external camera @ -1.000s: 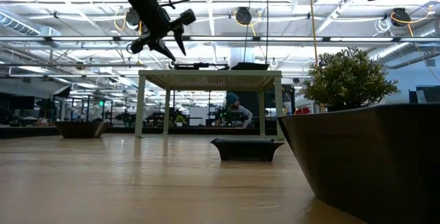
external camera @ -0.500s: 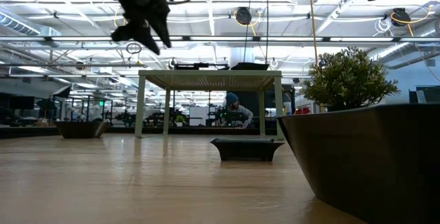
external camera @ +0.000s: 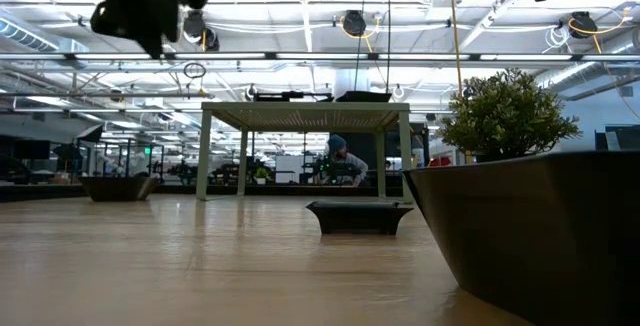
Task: Pick & Place Mini shaped plates
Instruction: Stack the black square plate on top of the other black square plate on the shelf
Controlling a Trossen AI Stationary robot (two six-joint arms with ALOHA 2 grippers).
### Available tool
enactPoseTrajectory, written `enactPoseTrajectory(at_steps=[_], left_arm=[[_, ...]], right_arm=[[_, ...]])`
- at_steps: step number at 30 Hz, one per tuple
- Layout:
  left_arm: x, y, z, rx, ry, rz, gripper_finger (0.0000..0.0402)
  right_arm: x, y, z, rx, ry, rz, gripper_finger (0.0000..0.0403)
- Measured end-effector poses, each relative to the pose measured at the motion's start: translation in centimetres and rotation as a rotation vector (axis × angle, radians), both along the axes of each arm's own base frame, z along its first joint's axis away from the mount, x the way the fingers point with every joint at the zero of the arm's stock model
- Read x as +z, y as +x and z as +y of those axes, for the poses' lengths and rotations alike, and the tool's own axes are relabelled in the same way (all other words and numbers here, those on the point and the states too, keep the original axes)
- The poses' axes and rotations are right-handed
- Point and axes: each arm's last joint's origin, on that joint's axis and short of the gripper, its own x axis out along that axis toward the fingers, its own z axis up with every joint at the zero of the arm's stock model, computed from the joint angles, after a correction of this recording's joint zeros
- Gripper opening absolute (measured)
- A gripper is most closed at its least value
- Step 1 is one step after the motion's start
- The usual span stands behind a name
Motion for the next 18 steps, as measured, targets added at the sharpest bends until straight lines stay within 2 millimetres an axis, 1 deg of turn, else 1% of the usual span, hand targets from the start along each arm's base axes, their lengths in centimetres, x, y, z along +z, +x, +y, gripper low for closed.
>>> enactPoseTrajectory(at_steps=[3,5,9,12,18], left_arm=[[-0.1,-0.7,-2.1,-0.140,0.078,0.009,0.0159],[-0.3,-1.1,-3.9,-0.213,0.085,-0.004,0.0159],[-1.2,-2.5,-7.0,-0.271,0.104,-0.002,0.0159],[-2.7,-3.4,-8.9,-0.291,0.118,-0.030,0.0159],[-6.6,-4.5,-11.9,-0.364,0.027,-0.188,0.0159]], right_arm=[[0.0,0.0,0.0,0.000,0.000,0.000,0.0105],[0.0,0.0,0.0,0.000,0.000,0.000,0.0105],[0.0,0.0,0.0,0.000,0.000,0.000,0.0105],[0.0,0.0,0.0,0.000,0.000,0.000,0.0105],[0.0,0.0,0.0,0.000,0.000,0.000,0.0105]])
